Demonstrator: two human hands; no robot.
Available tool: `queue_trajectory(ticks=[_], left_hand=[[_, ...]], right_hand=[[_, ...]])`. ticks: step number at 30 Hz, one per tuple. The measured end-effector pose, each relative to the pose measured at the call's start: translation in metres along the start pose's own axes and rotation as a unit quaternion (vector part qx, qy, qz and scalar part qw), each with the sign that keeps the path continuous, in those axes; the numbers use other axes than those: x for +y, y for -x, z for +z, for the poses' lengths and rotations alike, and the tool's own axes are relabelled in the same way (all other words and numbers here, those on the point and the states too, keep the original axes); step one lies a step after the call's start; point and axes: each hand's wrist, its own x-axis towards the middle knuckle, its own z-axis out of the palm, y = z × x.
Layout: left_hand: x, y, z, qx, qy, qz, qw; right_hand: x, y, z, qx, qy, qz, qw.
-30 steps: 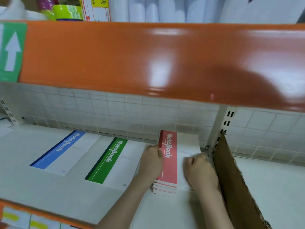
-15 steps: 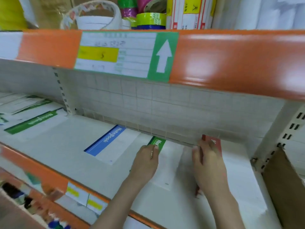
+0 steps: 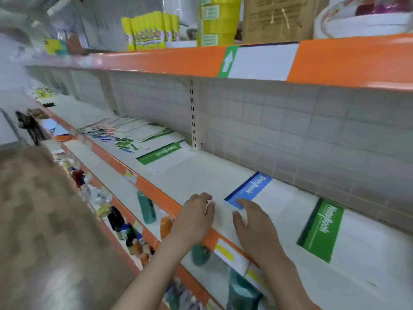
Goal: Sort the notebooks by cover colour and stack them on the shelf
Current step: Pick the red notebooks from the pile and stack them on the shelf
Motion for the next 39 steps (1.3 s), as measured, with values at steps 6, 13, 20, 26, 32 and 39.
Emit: queue_trajectory(ticks=[6,13,20,26,32,39], left_hand=[[-0.071,0.007,-0.047,-0.018,-0.069,-0.033,0.997],[-0.138,0.01,-0.094,-0.022,-0.069,-0.092,0.993],[-0.214,-0.006,-0.125,0.004,-0.05,-0.15,0.987],[-0.28,-0.044,-0.161,0.032,-0.055,-0.184,0.981],[-0.332,-0.107,-0.203,0.048,-0.132,-0.189,0.972],[-0.382,-0.17,-0.238,0.065,-0.15,-0.181,0.97]], right_hand=[[-0.052,-0.025,0.063,-0.081,0.031,-0.055,0.995],[-0.109,-0.058,0.116,-0.143,0.056,-0.117,0.981],[-0.152,-0.097,0.184,-0.162,0.039,-0.171,0.971],[-0.201,-0.157,0.243,-0.178,0.016,-0.199,0.963],[-0.244,-0.225,0.292,-0.172,-0.011,-0.2,0.965],[-0.286,-0.287,0.342,-0.168,-0.013,-0.204,0.964]])
